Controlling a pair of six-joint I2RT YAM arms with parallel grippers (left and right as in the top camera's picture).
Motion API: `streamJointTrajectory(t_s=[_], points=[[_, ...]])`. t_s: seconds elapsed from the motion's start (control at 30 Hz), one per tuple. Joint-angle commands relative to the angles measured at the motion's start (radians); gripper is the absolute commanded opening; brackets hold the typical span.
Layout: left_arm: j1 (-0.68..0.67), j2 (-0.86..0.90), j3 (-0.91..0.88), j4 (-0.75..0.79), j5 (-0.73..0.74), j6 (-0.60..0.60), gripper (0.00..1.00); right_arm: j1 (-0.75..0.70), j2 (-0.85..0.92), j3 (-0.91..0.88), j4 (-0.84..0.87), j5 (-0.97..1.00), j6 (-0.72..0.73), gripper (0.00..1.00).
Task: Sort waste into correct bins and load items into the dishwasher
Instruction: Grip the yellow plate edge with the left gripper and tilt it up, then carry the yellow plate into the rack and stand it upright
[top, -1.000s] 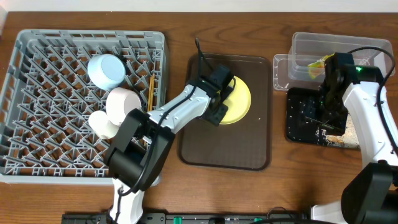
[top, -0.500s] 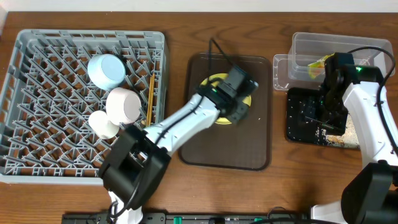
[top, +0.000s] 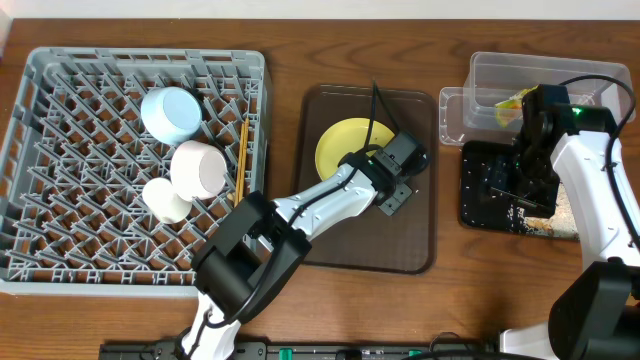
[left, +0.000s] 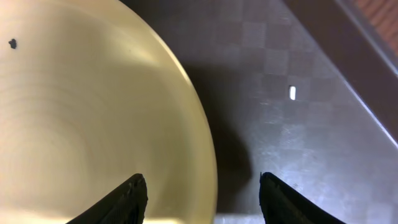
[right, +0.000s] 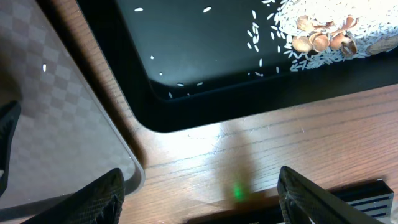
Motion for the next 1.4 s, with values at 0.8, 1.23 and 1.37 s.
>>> streamJointTrajectory(t_s=[0.8,1.23,1.37], points=[[0.005,-0.092,-0.004,-0.035,-0.038,-0.001,0.06,-0.005,-0.023,0.010,0.006,-0.001,-0.019,0.76],[0.208,-0.451,-0.004,-0.101,0.212,-0.025,0.06,-0.005,-0.023,0.010,0.000,-0.001,-0.019,0.76],[0.373,-0.510,-0.004,-0.100,0.406,-0.067,0.06,-0.005,-0.023,0.010,0.000,-0.001,-0.019,0.76]])
